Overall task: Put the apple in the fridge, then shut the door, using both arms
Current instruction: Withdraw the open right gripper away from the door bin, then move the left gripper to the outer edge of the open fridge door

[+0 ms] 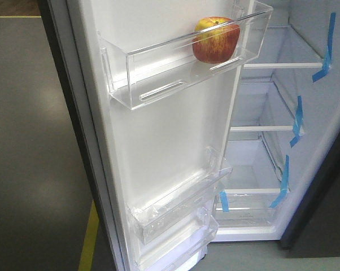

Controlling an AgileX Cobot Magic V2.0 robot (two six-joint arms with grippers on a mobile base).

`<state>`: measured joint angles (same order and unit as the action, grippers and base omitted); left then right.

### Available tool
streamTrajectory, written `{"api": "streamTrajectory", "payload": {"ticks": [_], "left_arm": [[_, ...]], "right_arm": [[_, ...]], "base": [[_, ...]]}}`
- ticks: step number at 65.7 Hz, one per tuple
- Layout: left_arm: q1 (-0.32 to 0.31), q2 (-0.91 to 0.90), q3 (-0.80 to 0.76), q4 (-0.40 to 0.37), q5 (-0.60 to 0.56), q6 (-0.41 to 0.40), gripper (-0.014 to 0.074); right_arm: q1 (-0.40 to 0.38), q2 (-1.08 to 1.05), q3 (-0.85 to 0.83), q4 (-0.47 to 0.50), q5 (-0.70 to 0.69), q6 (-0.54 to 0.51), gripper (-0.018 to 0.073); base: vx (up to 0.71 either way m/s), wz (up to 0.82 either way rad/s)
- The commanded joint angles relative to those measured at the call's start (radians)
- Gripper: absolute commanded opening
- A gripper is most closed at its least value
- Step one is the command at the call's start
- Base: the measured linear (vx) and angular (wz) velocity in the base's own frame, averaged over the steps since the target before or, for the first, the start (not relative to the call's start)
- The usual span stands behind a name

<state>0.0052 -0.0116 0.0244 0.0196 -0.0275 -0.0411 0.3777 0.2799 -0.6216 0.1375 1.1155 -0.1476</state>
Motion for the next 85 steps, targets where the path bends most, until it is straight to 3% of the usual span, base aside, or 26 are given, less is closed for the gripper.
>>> {"api": "streamTrajectory", "payload": {"ticks": [1, 16, 31, 42, 55, 77, 85], "left_arm": [[-0.005, -0.016, 0.028, -0.001, -0.081, -0.018, -0.0006], [-0.005, -0.013, -0.003, -0.001, -0.208, -0.051, -0.0006], [-0.005, 0.058, -0.204, -0.001, -0.13, -0.043, -0.0006], [-0.005, 0.202, -0.402, 0.0, 0.064, -0.038, -0.0006], [-0.005, 0.403, -0.597, 0.001, 0.274, 0.065, -0.0006], [-0.005, 0.771, -0.822, 0.001, 0.705, 0.063, -0.0006], [-0.005, 0.911, -0.855, 0.0, 0.795, 0.059, -0.0006]], "right_arm": [[0.0, 0.01, -0.023, -0.001, -0.05, -0.002, 0.0592], [0.0, 0.01, -0.023, -0.001, -0.05, -0.002, 0.0592], [0.0, 0.01, -0.023, -0.001, -0.05, -0.002, 0.0592], [0.0, 0.01, -0.023, -0.001, -0.05, -0.002, 0.0592], [0.0, 0.01, -0.023, -0.001, -0.05, -0.002, 0.0592], [0.0, 0.01, -0.023, -0.001, -0.05, -0.002, 0.0592], [0.0, 0.01, -0.023, -0.001, -0.05, -0.002, 0.0592]], "base": [[0.0, 0.0], [0.0, 0.0], [0.0, 0.0], [0.0, 0.0], [0.0, 0.0], [0.0, 0.0], [0.0, 0.0]]}}
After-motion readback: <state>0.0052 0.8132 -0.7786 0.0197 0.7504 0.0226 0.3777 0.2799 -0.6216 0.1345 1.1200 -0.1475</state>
